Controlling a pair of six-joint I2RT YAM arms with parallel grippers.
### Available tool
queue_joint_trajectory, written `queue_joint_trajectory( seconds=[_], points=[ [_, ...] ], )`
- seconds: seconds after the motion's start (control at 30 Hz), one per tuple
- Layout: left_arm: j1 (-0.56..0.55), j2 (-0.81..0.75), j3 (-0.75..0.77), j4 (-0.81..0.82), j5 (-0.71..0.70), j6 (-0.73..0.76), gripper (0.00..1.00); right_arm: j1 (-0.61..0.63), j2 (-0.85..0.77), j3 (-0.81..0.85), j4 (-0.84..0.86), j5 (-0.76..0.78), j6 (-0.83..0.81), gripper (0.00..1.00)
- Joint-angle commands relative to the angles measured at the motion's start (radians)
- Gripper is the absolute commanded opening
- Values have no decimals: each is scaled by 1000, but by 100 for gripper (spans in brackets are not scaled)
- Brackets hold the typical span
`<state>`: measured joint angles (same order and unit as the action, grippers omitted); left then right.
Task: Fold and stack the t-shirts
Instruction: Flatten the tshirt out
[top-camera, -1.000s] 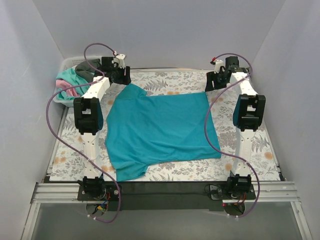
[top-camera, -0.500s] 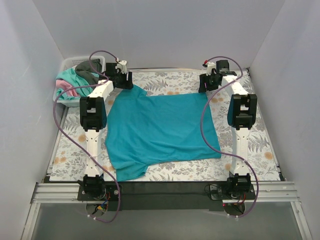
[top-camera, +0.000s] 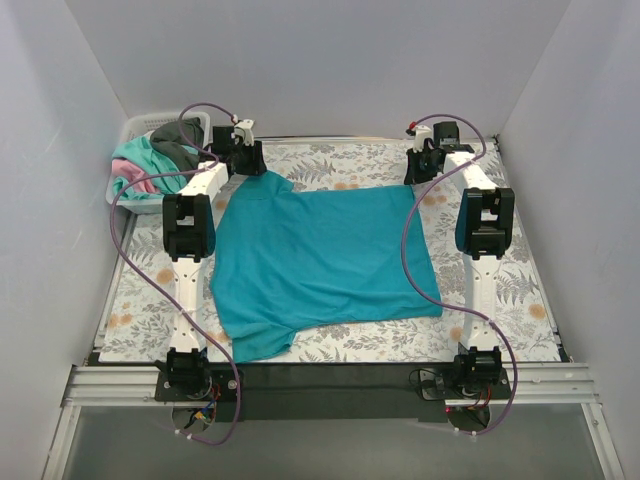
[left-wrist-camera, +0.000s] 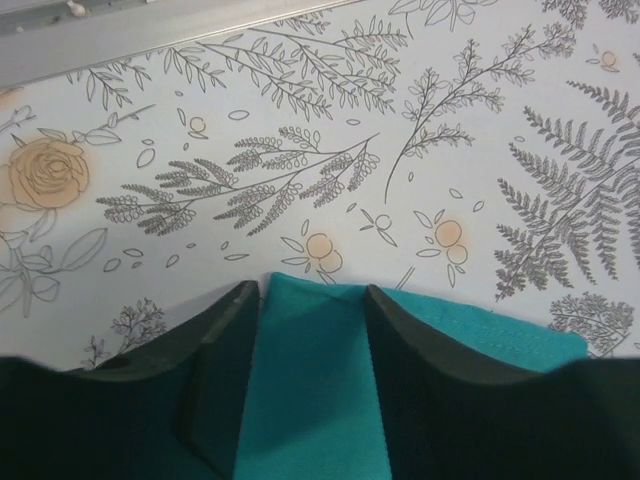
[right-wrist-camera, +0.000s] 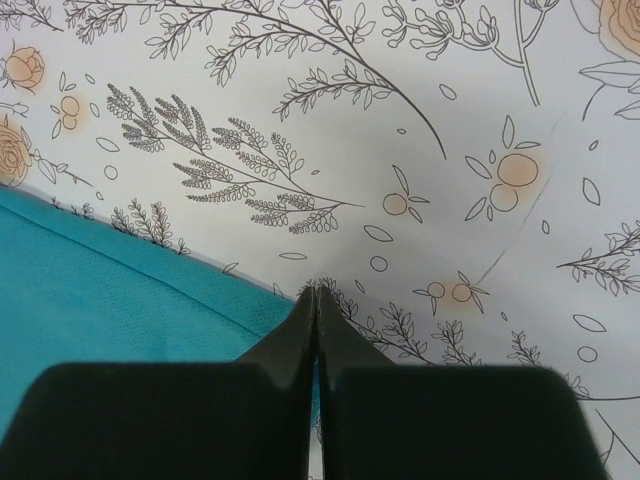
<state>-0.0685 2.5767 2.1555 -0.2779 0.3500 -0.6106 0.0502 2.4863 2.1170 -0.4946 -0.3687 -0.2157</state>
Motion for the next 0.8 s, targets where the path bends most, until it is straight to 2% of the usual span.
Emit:
queue_joint_trajectory(
  seconds=[0.0,0.13,0.2,0.23,0.27,0.37,0.4,0.6,0.77],
  points=[
    [-4,3,24,-12,58,-3,39,-10,5,17,8,17,-27,1],
    [-5,8,44,-3,76,-15,21,-27,-1,44,16,31,-22,1],
    [-5,17,59,-1,81,-21,18,-38,-6,61,14,27,-17,1],
    [-5,20,66,-1,87,-20,15,-39,-21,58,14,24,-14,5],
    [-5,22,64,-1,86,-18,13,-41,-32,54,14,10,-14,27],
    [-5,20,58,-3,84,-9,5,-39,-73,26,14,-58,-4,48],
    [-5,17,55,-1,86,-5,3,-70,-84,6,13,-67,-2,51],
    [-7,16,50,-1,98,-6,0,-76,-96,-29,5,-122,-14,55],
    [-7,14,50,-3,99,-3,0,-76,-66,-26,-19,-162,-25,50]
  ],
)
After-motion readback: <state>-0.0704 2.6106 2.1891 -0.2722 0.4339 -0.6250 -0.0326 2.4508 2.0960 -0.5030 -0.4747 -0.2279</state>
